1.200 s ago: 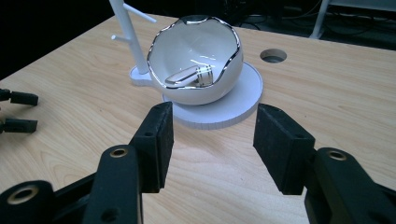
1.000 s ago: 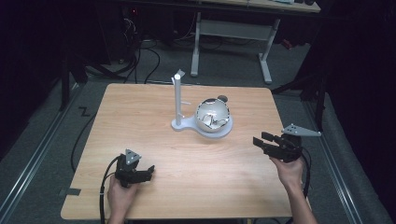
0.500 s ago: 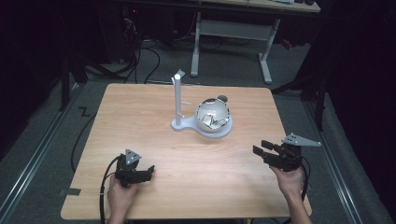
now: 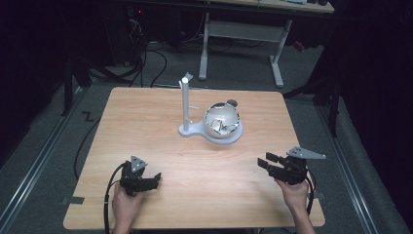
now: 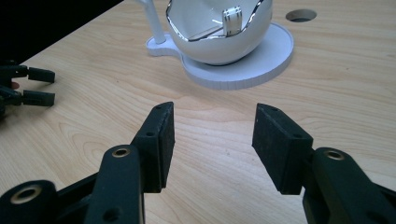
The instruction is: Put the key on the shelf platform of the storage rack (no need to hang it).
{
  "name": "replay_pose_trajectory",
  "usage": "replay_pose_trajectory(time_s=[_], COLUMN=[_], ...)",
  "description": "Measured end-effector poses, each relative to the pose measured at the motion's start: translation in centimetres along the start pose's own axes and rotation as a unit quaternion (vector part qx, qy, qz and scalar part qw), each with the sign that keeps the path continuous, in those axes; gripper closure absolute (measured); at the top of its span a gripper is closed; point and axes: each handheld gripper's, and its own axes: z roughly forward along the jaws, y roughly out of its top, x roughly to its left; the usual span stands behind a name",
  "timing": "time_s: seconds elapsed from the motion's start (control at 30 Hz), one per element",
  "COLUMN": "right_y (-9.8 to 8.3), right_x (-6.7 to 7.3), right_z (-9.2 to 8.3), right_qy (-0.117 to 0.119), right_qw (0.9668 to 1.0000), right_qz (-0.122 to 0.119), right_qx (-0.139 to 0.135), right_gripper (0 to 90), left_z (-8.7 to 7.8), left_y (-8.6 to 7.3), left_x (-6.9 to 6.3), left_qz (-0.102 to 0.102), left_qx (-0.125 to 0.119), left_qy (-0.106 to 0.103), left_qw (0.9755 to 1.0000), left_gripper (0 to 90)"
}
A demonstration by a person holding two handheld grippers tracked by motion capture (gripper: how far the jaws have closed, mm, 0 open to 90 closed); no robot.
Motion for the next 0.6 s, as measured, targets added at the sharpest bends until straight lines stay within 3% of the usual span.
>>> replay_pose_trajectory(time_s=[0.3,0.6], right_y=[-1.3,-1.3], right_x=[0.3,1.1], right_z=[1.7,3.4], right_qy=[-0.001,0.001], right_qw=[0.9998,0.9998], right_qz=[0.018,0.002], right_qx=[0.000,0.018], right_gripper=[48.6,48.9], left_z=[0.0,0.0], left_y=[0.0,0.0], left_x=[0.0,0.0], left_qz=[-0.001,-0.002], left_qx=[0.000,0.000], left_qy=[0.000,0.001], left_qw=[1.0000,1.0000], left_gripper=[16.2,16.2])
